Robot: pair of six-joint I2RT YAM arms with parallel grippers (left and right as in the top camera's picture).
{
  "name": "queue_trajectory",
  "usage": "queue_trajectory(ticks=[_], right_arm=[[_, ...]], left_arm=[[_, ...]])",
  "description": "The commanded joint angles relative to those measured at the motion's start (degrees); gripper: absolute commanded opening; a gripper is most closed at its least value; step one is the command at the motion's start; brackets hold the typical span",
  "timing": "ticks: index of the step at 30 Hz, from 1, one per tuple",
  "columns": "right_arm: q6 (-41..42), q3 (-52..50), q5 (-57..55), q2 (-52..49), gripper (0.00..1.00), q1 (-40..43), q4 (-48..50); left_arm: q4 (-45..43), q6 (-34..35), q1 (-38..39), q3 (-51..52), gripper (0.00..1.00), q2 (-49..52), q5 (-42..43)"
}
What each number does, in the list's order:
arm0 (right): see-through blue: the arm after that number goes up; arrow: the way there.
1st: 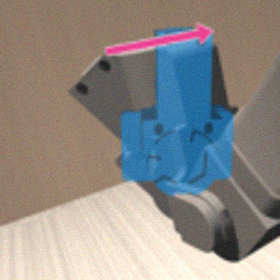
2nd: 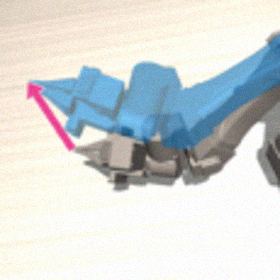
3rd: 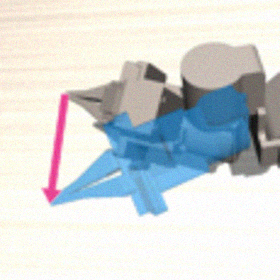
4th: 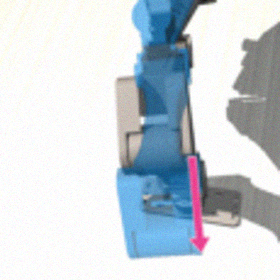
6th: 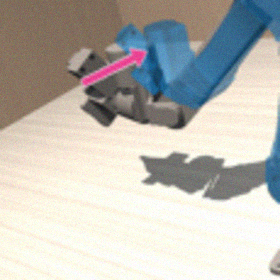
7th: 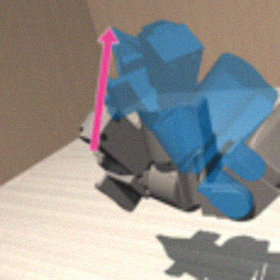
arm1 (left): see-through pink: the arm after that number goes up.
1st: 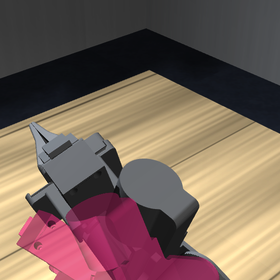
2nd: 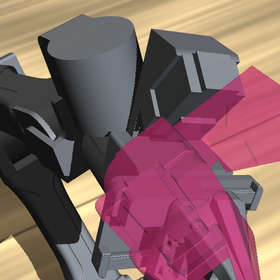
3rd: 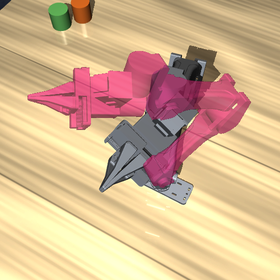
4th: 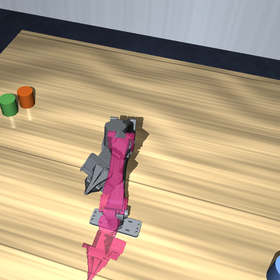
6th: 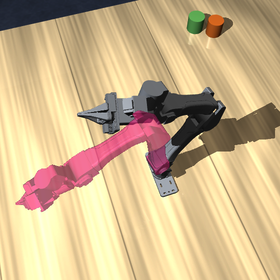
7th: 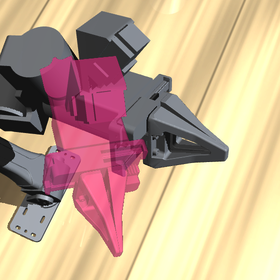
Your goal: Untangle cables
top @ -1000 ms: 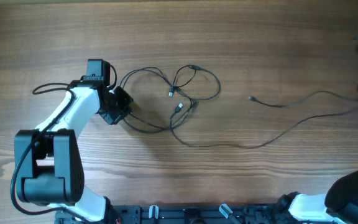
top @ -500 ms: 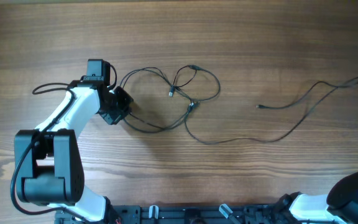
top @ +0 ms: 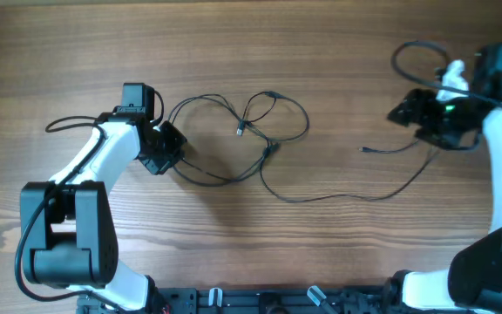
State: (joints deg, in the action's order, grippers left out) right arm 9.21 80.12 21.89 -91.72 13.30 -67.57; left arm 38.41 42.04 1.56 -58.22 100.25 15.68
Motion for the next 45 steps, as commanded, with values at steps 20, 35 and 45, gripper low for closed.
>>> queue_trajectory(ticks=[20,35,45], right_arm=[[42.49,-27.71,-12.85,0.24,0.85,-27.17,12.85],[47.71,-35.34,-16.11,0.22,0.37,-27.58,22.51],[39.1,-28.89,-18.43,1.88,0.04,-27.32,19.39]], left_arm=[[0.02,-1.36,0.2,0.15,0.04,0.17,-0.76],[0.22,-1.38,0.2,0.15,0.04,0.17,-0.76],[0.26,-1.38,0.2,0.15,0.04,0.17,-0.76]])
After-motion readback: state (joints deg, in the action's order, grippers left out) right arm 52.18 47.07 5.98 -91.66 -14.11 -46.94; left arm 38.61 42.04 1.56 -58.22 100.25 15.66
